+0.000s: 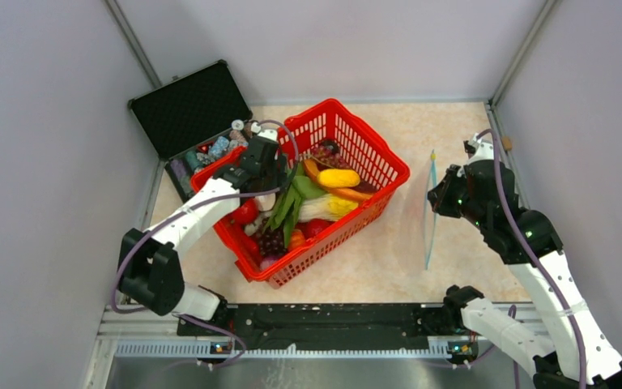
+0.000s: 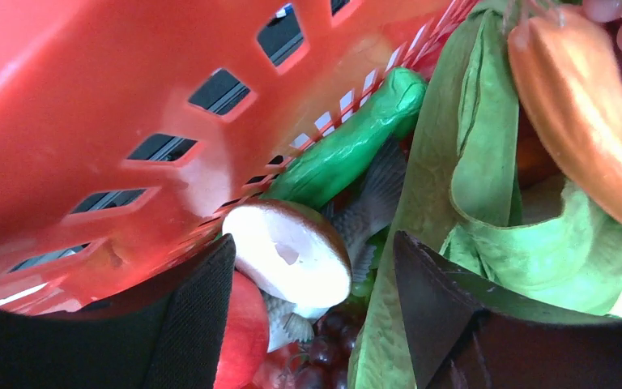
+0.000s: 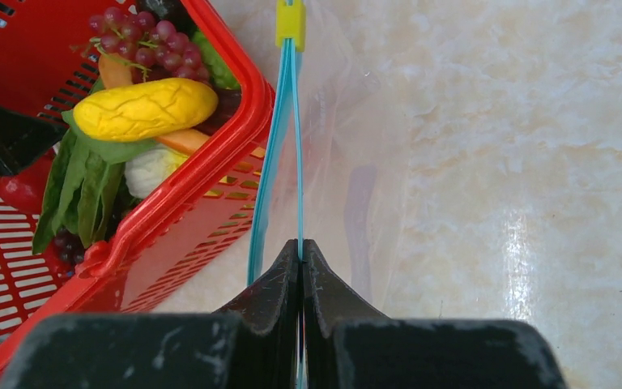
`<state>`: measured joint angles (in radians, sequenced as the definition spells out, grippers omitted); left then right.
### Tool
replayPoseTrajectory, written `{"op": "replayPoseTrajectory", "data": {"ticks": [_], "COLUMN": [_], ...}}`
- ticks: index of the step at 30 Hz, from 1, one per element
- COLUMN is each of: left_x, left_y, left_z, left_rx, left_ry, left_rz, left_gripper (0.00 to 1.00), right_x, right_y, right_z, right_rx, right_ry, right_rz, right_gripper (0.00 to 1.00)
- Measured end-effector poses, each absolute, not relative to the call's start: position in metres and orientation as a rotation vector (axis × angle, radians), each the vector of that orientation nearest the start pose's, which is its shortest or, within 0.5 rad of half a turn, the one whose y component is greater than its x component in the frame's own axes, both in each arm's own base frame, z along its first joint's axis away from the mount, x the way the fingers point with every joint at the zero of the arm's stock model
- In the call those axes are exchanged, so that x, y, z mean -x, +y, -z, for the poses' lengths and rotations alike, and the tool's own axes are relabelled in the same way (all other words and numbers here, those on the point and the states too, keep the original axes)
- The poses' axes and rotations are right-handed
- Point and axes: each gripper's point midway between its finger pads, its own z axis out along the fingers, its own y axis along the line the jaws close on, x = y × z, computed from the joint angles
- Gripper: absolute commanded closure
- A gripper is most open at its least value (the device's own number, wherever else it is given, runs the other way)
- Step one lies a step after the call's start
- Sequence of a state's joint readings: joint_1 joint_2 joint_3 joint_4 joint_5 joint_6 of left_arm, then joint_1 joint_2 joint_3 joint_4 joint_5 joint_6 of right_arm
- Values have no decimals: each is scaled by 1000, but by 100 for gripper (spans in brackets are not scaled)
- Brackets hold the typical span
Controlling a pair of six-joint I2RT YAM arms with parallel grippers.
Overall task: Place the food in the zip-top bag and seal the zipper
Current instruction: Pick up the fake vegetable from the bin.
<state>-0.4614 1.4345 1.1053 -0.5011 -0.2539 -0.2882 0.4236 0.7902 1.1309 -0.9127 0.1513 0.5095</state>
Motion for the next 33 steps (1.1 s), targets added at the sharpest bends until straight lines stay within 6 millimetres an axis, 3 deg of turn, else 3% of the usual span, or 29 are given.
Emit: {"op": "replayPoseTrajectory", "data": {"ticks": [7, 12, 15, 17, 21, 26, 33], "left_x": [-356, -348, -343, -341, -337, -333, -324], "left_y": [-138, -137, -138, -138, -137, -137, -130], "left_z": [-140, -118, -113, -114, -106, -106, -118], "left_rx": [15, 39, 36, 34, 38, 59, 89], "left_ry": [2351, 2424, 2434, 2424, 2434, 2432, 2407], "left_rz": [41, 22, 22, 33, 32, 55, 75], "left_gripper": [31, 26, 30, 38, 70, 97, 100], "right_x": [-218, -218, -218, -218, -218, -215, -214], "right_y": [91, 91, 91, 91, 91, 90, 89], "right_z": [-273, -273, -273, -273, -273, -271, -272], "right_rx": [-180, -177, -173, -170, -169, -169, -169], "right_ry": [2154, 2153, 2154, 2154, 2155, 2163, 2159], "right_rz": [-382, -380, -378, -376, -377, -372, -374], "right_gripper": [100, 100, 100, 100, 100, 100, 100]}}
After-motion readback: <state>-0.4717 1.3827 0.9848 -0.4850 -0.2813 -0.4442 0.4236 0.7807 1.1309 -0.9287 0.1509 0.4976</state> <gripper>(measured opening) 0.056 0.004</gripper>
